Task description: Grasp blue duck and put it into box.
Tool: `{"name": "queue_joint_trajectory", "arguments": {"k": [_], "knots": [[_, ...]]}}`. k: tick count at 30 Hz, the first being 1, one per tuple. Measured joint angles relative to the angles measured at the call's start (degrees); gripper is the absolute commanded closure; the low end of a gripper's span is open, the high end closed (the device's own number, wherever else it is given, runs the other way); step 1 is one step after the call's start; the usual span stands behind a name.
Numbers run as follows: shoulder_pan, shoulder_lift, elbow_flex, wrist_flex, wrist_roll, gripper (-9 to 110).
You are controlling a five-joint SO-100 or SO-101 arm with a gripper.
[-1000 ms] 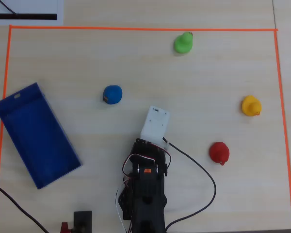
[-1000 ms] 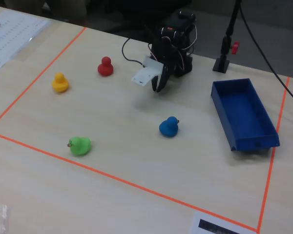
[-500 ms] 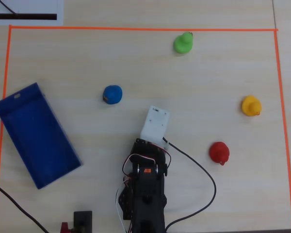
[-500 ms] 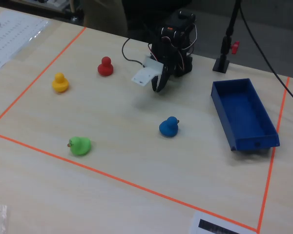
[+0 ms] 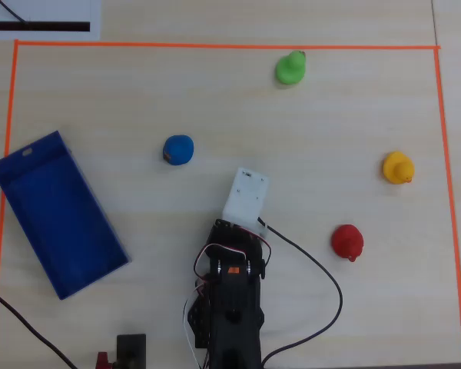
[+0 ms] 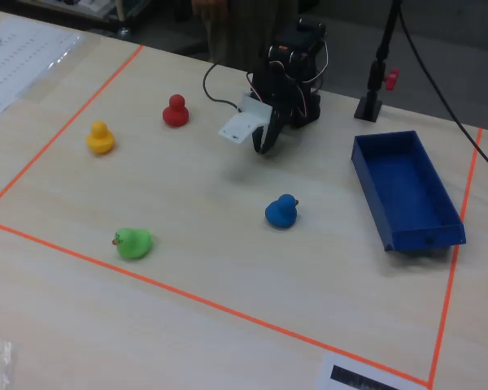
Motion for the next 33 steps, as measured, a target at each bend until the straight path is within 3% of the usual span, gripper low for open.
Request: {"name": "queue_joint_trajectory", "arguments": {"k": [26,33], "knots": [[0.18,0.0,0.0,0.0,0.0,101],[0.88,-9.32,-5.1,-0.62,-1.67,76]]}}
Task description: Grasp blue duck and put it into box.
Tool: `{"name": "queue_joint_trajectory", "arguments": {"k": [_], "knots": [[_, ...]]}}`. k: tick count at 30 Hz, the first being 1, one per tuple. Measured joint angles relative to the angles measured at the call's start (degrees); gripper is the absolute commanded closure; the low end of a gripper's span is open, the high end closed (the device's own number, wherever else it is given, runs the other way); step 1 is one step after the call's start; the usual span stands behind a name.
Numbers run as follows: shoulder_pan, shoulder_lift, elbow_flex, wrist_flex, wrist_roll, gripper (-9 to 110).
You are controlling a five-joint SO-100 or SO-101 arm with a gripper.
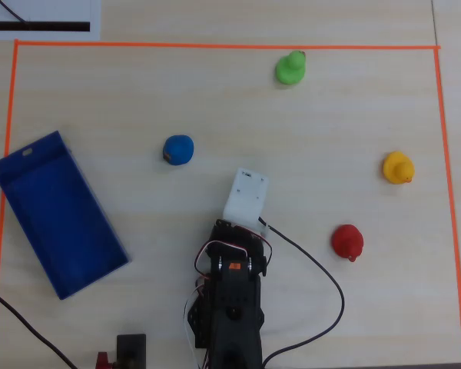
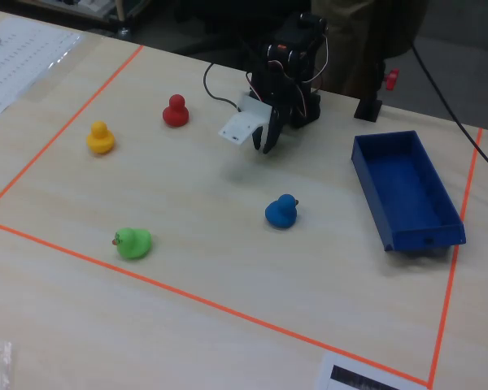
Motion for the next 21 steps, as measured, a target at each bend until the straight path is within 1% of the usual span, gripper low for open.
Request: {"name": "queue_joint_trajectory", "arguments": {"k": [3,6,13,16,21], "knots": [[-0.44,-13.71,-11.25,0.53,1.85,70],[-3.78,-25.66,-24.61,0.53,5.36,66],[-10.11,-53.7,-53.96,-0.53,14.94,65],[-11.07,-63.81,-60.12,-4.75,16.44,65],[-11.43,-75.5,-60.21,-14.15,17.67,64]]}}
